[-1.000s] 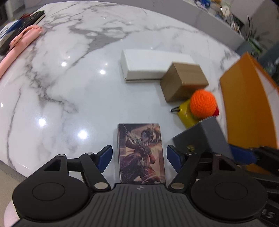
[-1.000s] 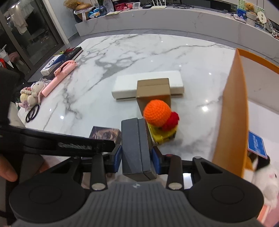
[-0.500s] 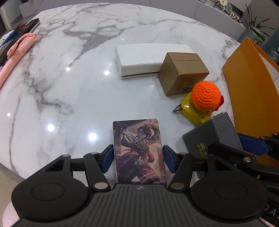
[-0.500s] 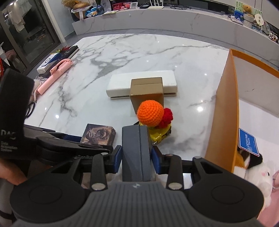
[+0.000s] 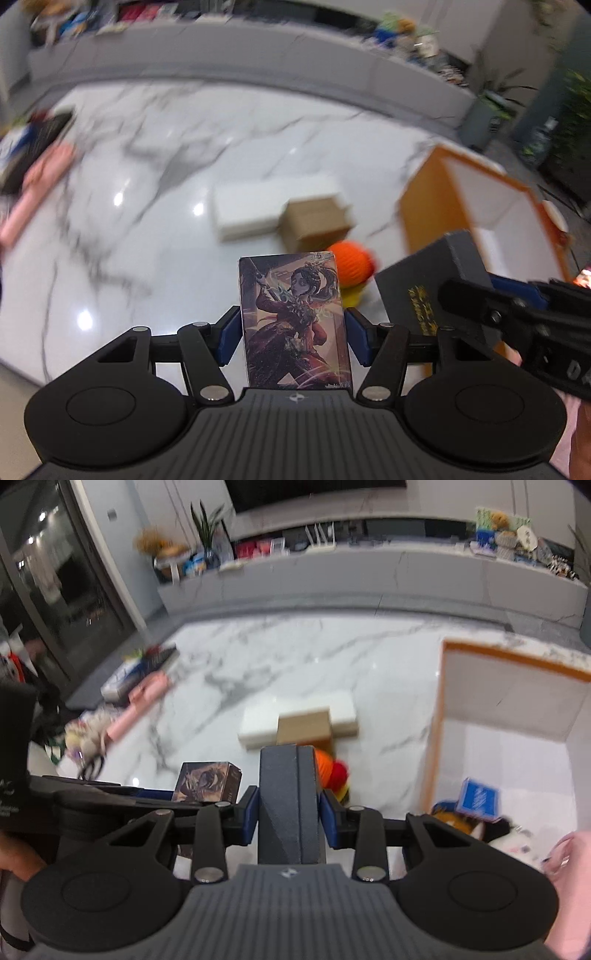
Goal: Organize objects
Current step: 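Lift and carry the picture book and black box over the orange box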
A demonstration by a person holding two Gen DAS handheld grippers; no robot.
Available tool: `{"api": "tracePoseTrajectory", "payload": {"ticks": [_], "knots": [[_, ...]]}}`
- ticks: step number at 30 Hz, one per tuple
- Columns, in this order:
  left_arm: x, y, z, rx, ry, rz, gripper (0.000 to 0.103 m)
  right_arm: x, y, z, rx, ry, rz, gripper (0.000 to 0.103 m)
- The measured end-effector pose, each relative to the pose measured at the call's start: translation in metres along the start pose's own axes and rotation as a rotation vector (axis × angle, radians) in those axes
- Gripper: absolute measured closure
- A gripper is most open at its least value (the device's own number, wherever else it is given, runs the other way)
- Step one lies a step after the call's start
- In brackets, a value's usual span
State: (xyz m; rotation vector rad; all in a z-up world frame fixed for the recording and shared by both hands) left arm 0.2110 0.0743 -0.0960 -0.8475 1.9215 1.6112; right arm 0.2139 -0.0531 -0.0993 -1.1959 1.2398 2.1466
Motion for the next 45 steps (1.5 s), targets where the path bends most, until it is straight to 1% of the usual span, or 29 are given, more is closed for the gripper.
{"api": "tracePoseTrajectory", "payload": {"ticks": [2, 4, 7, 11, 13, 14, 16, 18, 20, 22, 24, 27, 30, 32, 35, 40, 42, 45], "knots": [[-0.014, 0.005, -0.023, 0.046, -0.072, -0.027, 0.035, -0.014, 0.014, -0.009, 0.011, -0.011, -0.04, 0.066], [-0.026, 0.006, -0.048, 0.105, -0.141, -0.03, 0.035, -0.025, 0.025, -0.019, 0.018, -0.021, -0.064, 0.066], [-0.04, 0.004, -0.083, 0.178, -0.218, -0.023, 0.035, -0.037, 0.041, -0.042, 0.049, -0.04, -0.086, 0.066], [-0.059, -0.004, -0.131, 0.259, -0.361, -0.037, 0.035, -0.048, 0.056, -0.08, 0.071, -0.116, -0.094, 0.068], [-0.069, -0.014, -0.15, 0.28, -0.43, -0.036, 0.035, -0.055, 0.065, -0.099, 0.115, -0.106, -0.115, 0.068], [-0.074, -0.021, -0.161, 0.294, -0.483, -0.034, 0.035, -0.06, 0.069, -0.109, 0.139, -0.099, -0.126, 0.068], [-0.077, -0.036, -0.175, 0.323, -0.562, -0.014, 0.035, -0.065, 0.073, -0.125, 0.166, -0.102, -0.128, 0.068], [-0.078, -0.053, -0.19, 0.351, -0.646, 0.01, 0.035, -0.069, 0.074, -0.144, 0.196, -0.111, -0.119, 0.068], [-0.076, -0.07, -0.203, 0.368, -0.756, 0.018, 0.035, -0.07, 0.07, -0.162, 0.232, -0.118, -0.101, 0.068], [-0.071, -0.087, -0.213, 0.382, -0.861, 0.042, 0.035, -0.067, 0.063, -0.176, 0.248, -0.125, -0.075, 0.068], [-0.069, -0.105, -0.22, 0.397, -0.949, 0.065, 0.035, -0.061, 0.054, -0.19, 0.258, -0.139, -0.038, 0.068], [-0.059, -0.13, -0.226, 0.414, -1.052, 0.111, 0.035, -0.052, 0.045, -0.207, 0.274, -0.152, -0.008, 0.068], [-0.047, -0.153, -0.228, 0.435, -1.145, 0.143, 0.035, -0.048, 0.034, -0.219, 0.279, -0.165, 0.01, 0.068], [-0.039, -0.166, -0.227, 0.47, -1.204, 0.166, 0.035, -0.047, 0.027, -0.224, 0.281, -0.166, 0.019, 0.068], [-0.029, -0.18, -0.223, 0.501, -1.285, 0.224, 0.035, -0.046, 0.022, -0.229, 0.279, -0.156, 0.027, 0.068], [-0.017, -0.197, -0.212, 0.541, -1.349, 0.332, 0.035, -0.044, 0.012, -0.232, 0.265, -0.139, 0.037, 0.068], [-0.013, -0.198, -0.211, 0.58, -1.367, 0.37, 0.035, -0.042, 0.007, -0.23, 0.254, -0.133, 0.052, 0.068], [-0.006, -0.201, -0.21, 0.612, -1.395, 0.428, 0.035, -0.035, -0.004, -0.227, 0.24, -0.12, 0.091, 0.068]]}}
Point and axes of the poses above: each gripper's, at about its wrist camera, not at the fingertips, and y roughly against the way its jaws point, z to its left, x to its underside, the point moved 8 cm from there along -y, roughly the way its jaws point, and after that the axes turned 14 degrees about -z, right-handed, at the moved point
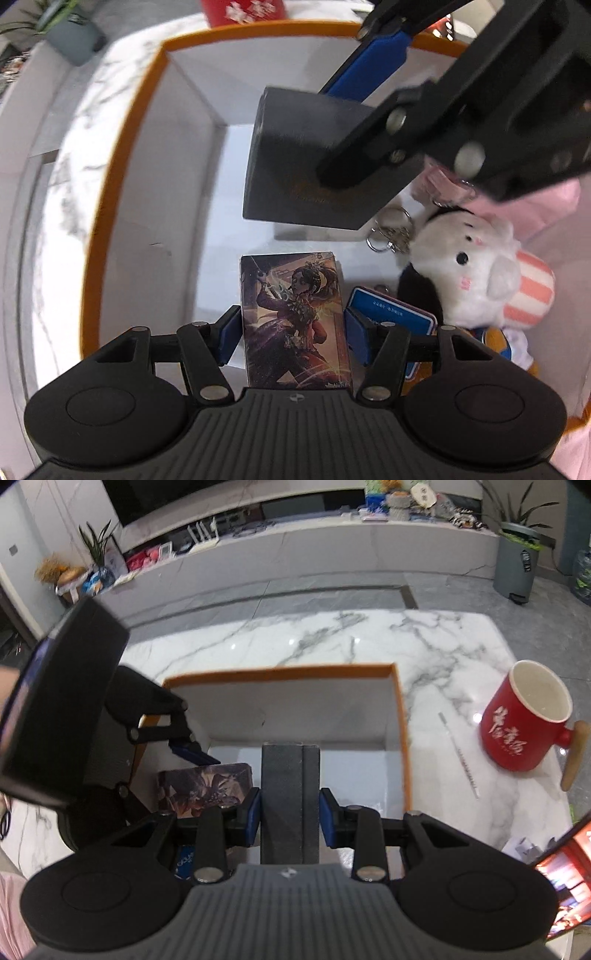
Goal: Organize objects
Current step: 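Lift and carry the picture book and black box over the orange box, then lower the picture book and black box down into the orange box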
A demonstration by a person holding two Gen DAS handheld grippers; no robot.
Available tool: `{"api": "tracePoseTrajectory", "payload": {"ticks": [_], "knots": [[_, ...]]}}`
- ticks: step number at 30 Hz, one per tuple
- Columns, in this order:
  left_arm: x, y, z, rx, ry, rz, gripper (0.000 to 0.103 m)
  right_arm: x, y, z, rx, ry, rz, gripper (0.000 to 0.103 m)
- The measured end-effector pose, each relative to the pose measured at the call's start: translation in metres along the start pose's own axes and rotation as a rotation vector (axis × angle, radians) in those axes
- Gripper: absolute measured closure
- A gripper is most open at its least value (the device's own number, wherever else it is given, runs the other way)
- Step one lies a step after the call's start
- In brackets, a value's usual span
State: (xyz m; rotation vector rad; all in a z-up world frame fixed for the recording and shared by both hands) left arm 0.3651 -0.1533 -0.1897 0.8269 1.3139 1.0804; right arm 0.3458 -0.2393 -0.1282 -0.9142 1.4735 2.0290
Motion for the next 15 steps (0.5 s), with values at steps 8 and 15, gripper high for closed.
{"api": "tracePoseTrajectory", "payload": {"ticks": [8, 15], "knots": [[0.011, -0.02, -0.014, 0.048, -0.051, 0.047, 0.035, 0.017, -0.02, 0.007, 0.004, 0.006, 0.07, 0.068], [0.018, -0.018, -0.021, 0.067, -0.029, 0.019, 0.034, 0.026, -0.025, 0.013, -0.006, 0.009, 0.093, 0.068]]}}
Point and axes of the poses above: each gripper's, at about its wrist camera, not at the fingertips, and y roughly against the way its jaws point, z to its left, x to its underside, the point moved 8 cm from there along -y, roughly the way its jaws point, and after that the axes turned 14 degrees about -z, right-handed, at the moved point
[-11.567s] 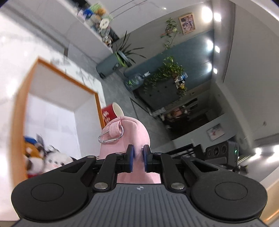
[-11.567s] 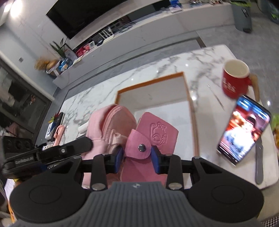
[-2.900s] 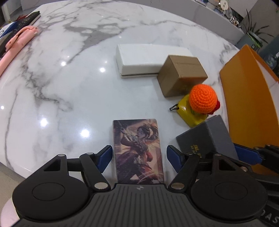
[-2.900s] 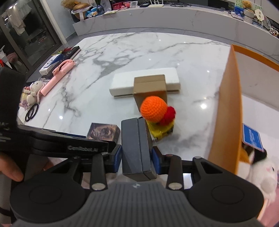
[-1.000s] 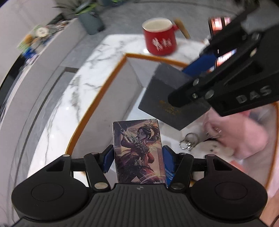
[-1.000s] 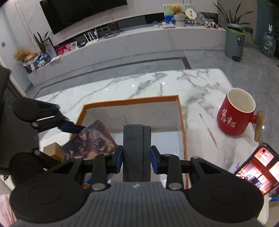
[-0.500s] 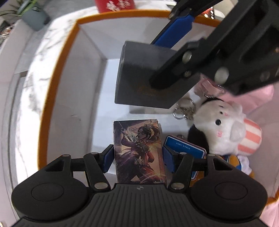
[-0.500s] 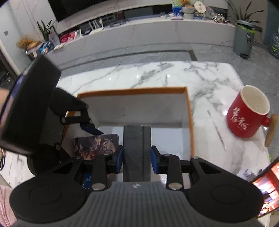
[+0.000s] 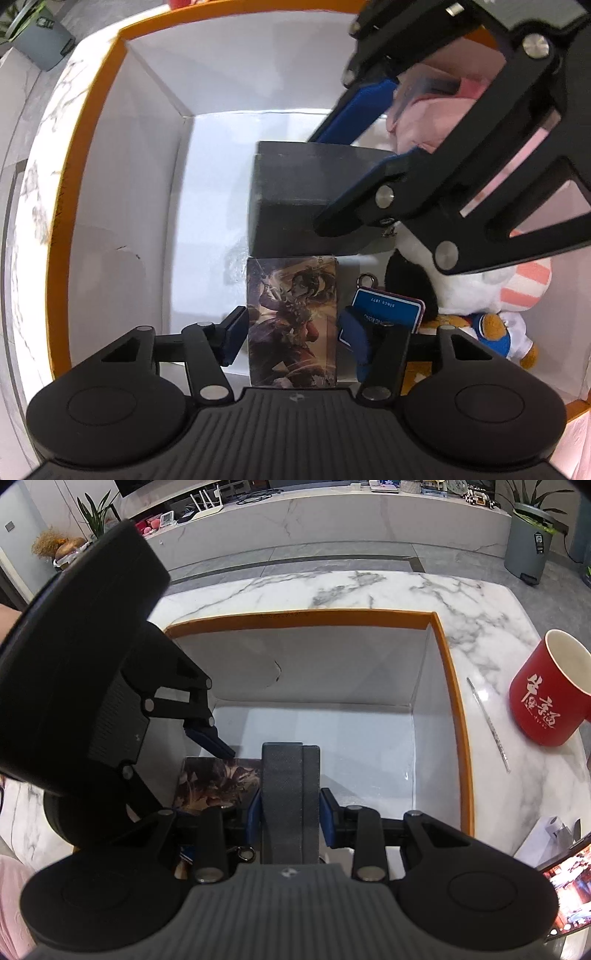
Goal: Organize objects
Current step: 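Lower the picture book and black box down into the orange box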
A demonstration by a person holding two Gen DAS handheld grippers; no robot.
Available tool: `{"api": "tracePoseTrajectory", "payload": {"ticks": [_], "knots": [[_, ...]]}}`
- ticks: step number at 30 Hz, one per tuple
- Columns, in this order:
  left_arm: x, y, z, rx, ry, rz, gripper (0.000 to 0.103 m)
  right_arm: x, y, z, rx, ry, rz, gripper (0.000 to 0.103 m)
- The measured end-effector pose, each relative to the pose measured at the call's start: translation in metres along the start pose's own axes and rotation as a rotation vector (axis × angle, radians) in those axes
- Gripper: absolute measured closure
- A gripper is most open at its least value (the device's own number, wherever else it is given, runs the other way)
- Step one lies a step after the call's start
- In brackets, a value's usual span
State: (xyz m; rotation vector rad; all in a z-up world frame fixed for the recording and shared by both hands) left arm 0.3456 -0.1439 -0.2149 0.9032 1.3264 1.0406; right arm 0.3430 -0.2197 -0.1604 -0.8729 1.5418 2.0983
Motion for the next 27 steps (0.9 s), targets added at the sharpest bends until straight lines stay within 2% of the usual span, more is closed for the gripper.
{"api": "tracePoseTrajectory", "payload": {"ticks": [8, 12, 16, 27], "knots": [[0.001, 0.008, -0.001, 0.026, 0.211, -0.11, 0.035, -0.003, 0.0, -0.008, 0.016, -0.017, 0.018, 0.068], [0.003, 0.0, -0.009, 0.008, 0.22, -0.116, 0.035, -0.002, -0.005, -0.012, -0.046, -0.105, 0.07, 0.068], [0.01, -0.009, -0.014, -0.007, 0.23, -0.109, 0.035, -0.003, -0.009, -0.018, -0.049, -0.142, 0.084, 0.068], [0.032, -0.013, -0.03, -0.029, 0.229, -0.115, 0.036, -0.011, -0.001, -0.002, 0.071, 0.154, 0.099, 0.062]]}}
Point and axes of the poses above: each gripper's, at about its wrist camera, not at the fingertips, and y roughly against the way its jaws point, z to its left, x to its underside, the point moved 8 cm from there along -y, roughly the way its jaws point, and after that the axes turned 14 degrees about -z, right-handed, at the moved point
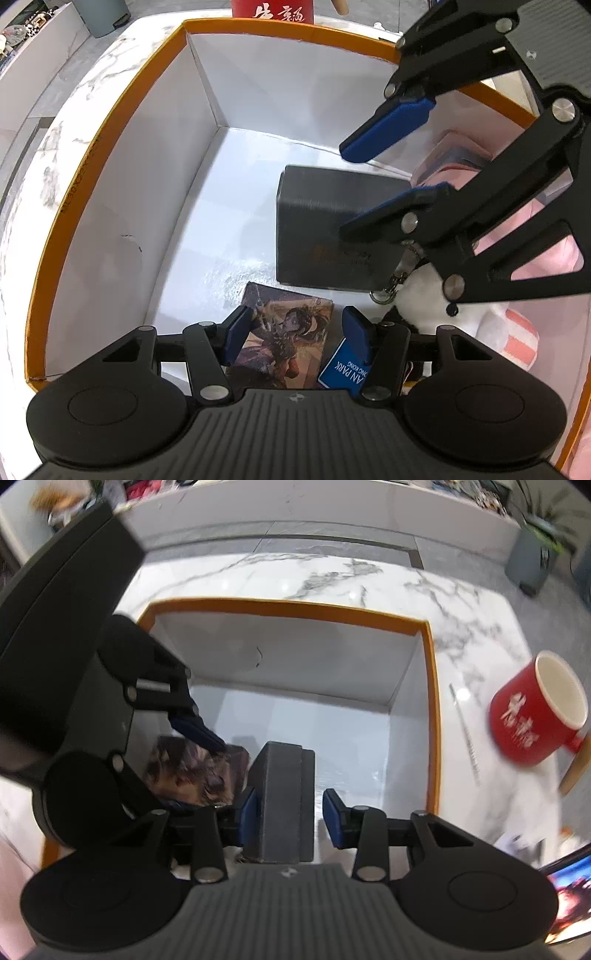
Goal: Organize objects
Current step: 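Lower the picture book and black box down into the orange box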
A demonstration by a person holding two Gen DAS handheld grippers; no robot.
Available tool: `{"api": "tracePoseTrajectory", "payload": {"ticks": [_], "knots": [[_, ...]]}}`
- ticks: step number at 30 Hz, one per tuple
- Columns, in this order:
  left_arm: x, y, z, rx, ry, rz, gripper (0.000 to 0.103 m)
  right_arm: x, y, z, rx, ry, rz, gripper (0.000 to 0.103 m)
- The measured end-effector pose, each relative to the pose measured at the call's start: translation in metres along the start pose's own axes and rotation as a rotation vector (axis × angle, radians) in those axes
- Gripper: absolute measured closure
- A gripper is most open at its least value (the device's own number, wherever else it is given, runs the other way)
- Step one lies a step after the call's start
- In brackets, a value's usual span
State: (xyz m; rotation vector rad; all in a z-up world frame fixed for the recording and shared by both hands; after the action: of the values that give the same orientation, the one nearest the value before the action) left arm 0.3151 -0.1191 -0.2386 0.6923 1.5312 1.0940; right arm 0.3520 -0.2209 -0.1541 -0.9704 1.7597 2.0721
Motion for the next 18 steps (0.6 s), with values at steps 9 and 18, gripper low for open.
{"api": "tracePoseTrajectory", "payload": {"ticks": [9, 18], "knots": [[0.019, -0.004, -0.007, -0.011, -0.036, 0.0, 0.036, -0.001, -0.005, -0.007, 0.055, 0.037, 0.061, 0.068], [0.04, -0.005, -0.016, 0.042, -0.013, 0.017, 0.033, 0.009, -0.015, -0.01, 0.037, -0.137, 0.128, 0.063]]}}
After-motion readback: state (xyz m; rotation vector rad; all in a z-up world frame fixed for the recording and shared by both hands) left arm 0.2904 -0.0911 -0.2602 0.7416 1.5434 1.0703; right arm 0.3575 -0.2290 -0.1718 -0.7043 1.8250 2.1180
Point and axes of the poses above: each gripper's, at about its wrist camera, not at the fingertips, and y roughly against the way its jaws point, z to its left, x to its underside, the point moved 8 cm from there along -y, roughly the way its jaws point, and after that the axes turned 14 degrees about -z, right-handed, at the moved point
